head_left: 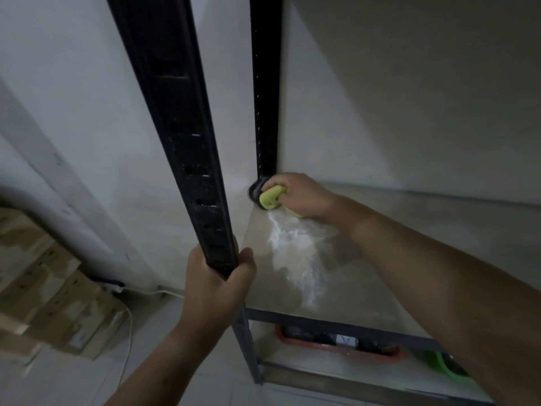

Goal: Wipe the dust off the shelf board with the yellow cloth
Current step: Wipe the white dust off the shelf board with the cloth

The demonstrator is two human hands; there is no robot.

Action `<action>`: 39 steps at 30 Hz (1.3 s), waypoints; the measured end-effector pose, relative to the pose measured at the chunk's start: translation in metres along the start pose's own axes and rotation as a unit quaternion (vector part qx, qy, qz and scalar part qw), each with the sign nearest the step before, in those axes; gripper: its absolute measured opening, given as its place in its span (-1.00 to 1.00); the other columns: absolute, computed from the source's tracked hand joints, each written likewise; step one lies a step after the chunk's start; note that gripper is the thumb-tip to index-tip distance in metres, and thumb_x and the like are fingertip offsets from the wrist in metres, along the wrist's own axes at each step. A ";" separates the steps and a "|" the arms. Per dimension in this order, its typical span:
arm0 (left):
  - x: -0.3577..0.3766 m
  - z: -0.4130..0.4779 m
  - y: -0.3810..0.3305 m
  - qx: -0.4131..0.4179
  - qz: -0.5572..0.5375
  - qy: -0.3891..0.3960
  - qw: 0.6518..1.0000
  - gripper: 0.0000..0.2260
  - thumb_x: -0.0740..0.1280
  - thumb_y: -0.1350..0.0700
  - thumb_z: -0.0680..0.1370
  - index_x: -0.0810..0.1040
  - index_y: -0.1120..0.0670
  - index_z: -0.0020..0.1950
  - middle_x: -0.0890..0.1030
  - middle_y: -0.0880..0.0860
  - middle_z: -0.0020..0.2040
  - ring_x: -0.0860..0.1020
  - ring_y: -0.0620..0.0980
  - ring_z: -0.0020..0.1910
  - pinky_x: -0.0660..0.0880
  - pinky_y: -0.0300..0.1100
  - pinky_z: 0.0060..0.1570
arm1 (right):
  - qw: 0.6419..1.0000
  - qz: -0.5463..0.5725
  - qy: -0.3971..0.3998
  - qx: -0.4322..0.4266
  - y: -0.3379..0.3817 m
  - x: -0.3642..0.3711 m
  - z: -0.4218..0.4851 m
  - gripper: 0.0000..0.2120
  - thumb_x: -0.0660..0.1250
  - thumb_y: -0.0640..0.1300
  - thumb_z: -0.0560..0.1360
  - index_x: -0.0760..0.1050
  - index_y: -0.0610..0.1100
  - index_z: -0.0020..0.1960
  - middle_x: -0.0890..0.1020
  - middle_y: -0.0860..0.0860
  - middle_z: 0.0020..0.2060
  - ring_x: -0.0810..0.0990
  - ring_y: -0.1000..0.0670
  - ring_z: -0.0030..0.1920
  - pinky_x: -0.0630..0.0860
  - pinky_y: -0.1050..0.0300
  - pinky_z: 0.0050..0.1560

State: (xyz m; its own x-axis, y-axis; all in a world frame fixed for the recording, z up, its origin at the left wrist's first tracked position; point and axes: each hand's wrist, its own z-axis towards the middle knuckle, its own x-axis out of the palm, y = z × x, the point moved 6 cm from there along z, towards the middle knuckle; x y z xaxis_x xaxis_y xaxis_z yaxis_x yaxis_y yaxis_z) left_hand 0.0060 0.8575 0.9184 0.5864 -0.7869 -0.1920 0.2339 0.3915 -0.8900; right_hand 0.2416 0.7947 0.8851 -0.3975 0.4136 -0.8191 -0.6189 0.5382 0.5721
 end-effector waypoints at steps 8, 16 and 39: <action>-0.001 -0.001 -0.002 -0.025 -0.004 -0.009 1.000 -0.70 0.27 0.01 0.38 0.19 0.14 -0.29 0.24 0.15 -0.42 0.26 0.11 -0.48 0.21 -0.02 -0.49 | 0.997 -0.001 -0.070 -0.015 -0.003 -0.072 -0.086 -0.58 0.35 -0.24 0.33 0.56 -0.01 0.18 0.62 0.10 0.06 0.57 0.11 0.02 0.42 0.31 -0.04; -0.001 -0.005 -0.003 -0.030 -0.026 -0.028 0.999 -0.76 0.28 0.23 0.43 0.21 0.13 -0.30 0.23 0.13 -0.41 0.26 -0.05 -0.45 0.21 -0.10 -0.44 | 0.987 -0.015 0.115 -0.111 0.026 -0.009 -0.195 -0.57 0.24 -0.32 0.21 0.60 0.02 -0.02 0.60 0.14 -0.04 0.54 0.12 0.03 0.49 0.09 0.08; 0.002 -0.005 -0.004 -0.012 -0.032 -0.037 0.999 -0.73 0.26 0.24 0.45 0.19 0.06 -0.32 0.26 -0.05 -0.45 0.26 -0.13 -0.47 0.23 -0.21 -0.45 | 0.994 -0.060 0.042 -0.085 0.010 -0.012 -0.216 -0.71 0.11 -0.27 0.24 0.51 -0.07 -0.15 0.52 0.20 -0.17 0.45 0.10 -0.08 0.39 0.13 -0.05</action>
State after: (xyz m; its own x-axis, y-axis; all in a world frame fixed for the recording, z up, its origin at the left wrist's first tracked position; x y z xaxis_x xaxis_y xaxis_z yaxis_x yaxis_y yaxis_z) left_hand 0.0025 0.8522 0.9199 0.6274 -0.7716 -0.1046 0.2546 0.3303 -0.9089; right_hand 0.0942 0.6364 0.8919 -0.3657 0.2870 -0.8854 -0.7678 0.4446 0.4613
